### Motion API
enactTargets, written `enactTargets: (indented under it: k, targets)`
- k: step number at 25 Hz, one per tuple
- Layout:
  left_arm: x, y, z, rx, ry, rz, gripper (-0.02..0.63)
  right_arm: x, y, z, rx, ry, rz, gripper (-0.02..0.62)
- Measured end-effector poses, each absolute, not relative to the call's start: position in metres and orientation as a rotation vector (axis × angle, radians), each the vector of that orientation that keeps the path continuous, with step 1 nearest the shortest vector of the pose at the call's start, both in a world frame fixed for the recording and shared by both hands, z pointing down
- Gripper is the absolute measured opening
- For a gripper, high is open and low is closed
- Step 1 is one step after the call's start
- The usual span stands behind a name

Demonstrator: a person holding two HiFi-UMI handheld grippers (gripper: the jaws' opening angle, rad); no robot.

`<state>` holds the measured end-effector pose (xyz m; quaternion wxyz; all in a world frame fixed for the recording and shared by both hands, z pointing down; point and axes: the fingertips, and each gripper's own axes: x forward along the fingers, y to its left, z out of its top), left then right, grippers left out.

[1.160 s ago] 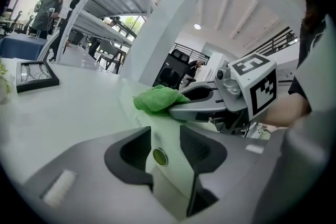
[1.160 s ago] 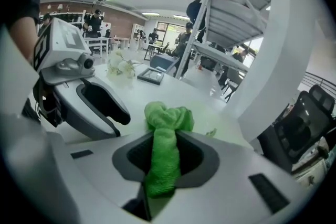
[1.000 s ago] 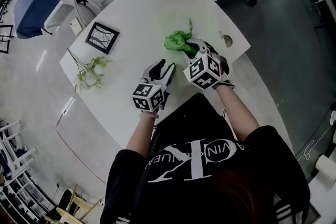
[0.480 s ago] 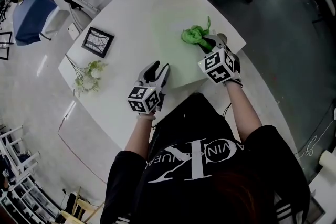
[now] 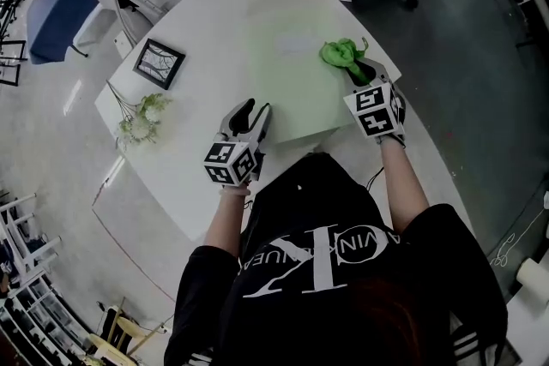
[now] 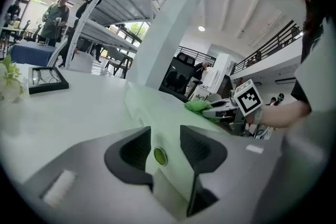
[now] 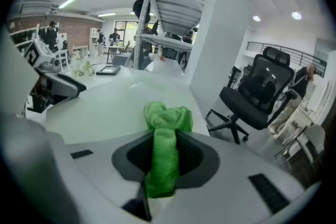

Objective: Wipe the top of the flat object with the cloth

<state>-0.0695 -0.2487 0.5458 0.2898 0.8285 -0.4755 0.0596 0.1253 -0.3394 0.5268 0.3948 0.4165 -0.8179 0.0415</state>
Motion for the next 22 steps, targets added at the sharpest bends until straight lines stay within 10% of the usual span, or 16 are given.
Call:
enactTargets:
  k: [22]
  targets:
    - [-0.065,-0.200,0.544,2.247,-1.065,0.118,0.284,0.005,-0.240,0.505,0.826,-2.298,0.057,0.078]
